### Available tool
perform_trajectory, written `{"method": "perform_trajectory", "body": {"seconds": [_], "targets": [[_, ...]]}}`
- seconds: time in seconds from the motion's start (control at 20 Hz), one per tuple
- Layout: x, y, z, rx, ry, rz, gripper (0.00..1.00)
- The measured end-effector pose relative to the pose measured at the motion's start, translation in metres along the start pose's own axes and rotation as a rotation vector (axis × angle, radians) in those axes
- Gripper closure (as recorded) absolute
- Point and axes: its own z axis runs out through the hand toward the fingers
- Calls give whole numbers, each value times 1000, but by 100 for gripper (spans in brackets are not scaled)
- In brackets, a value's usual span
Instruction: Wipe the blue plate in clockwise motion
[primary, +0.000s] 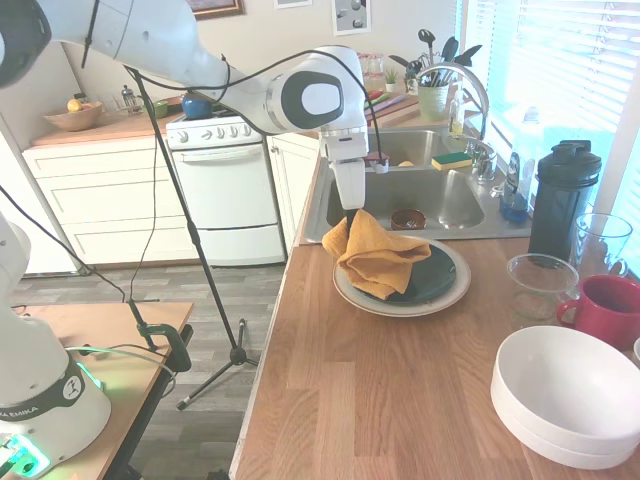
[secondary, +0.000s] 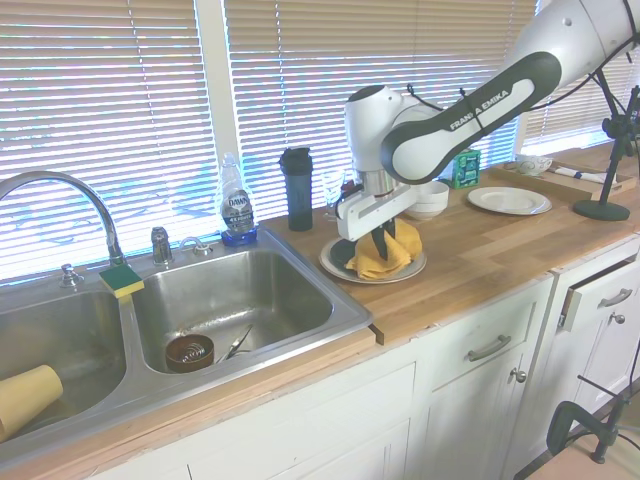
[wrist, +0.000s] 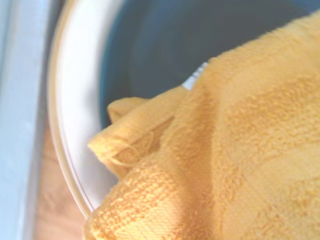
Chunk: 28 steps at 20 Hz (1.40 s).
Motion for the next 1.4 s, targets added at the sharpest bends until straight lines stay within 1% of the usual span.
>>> {"method": "perform_trajectory", "body": {"seconds": [0.15,0.3,0.6,1.0,1.4], "targets": [[10,-13,0,2,-4,11,100],[31,-23,1,0,-4,41,100],[73,-35,17,-19,-8,103,100],[114,-22,22,-20,-10,161,100],[144,-4,30,-27,-18,192,100]]}}
